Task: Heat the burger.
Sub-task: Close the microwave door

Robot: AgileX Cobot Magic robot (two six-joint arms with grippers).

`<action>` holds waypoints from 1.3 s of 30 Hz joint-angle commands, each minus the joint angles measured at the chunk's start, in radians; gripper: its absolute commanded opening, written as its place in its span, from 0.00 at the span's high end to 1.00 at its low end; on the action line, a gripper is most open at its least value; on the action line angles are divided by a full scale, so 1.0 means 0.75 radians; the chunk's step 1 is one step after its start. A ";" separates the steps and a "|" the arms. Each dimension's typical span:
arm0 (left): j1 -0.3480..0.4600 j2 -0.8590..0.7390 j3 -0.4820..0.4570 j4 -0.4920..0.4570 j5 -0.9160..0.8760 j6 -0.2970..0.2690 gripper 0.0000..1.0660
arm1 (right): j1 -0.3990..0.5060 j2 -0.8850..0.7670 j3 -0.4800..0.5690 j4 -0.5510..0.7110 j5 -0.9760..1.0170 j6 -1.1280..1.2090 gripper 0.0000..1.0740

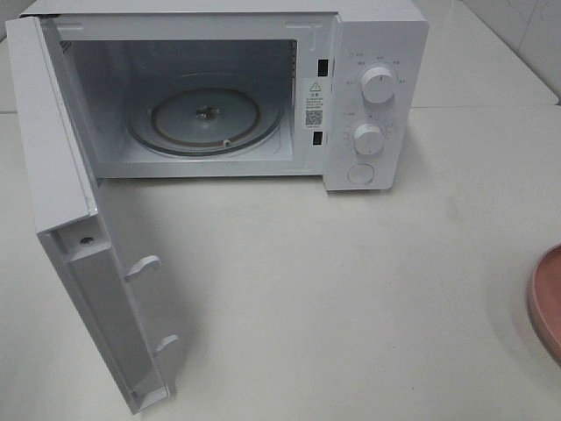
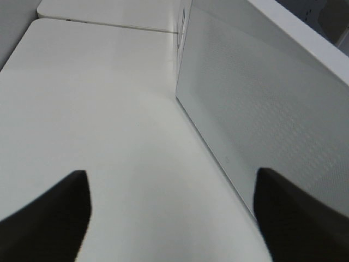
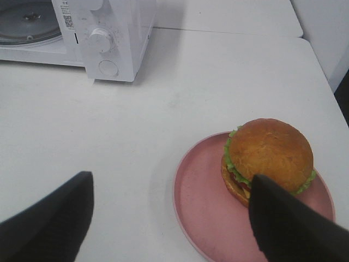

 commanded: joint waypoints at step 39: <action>-0.008 1.085 0.428 0.748 -1.996 -0.353 1.00 | -0.004 -0.036 0.004 0.003 -0.004 -0.017 0.29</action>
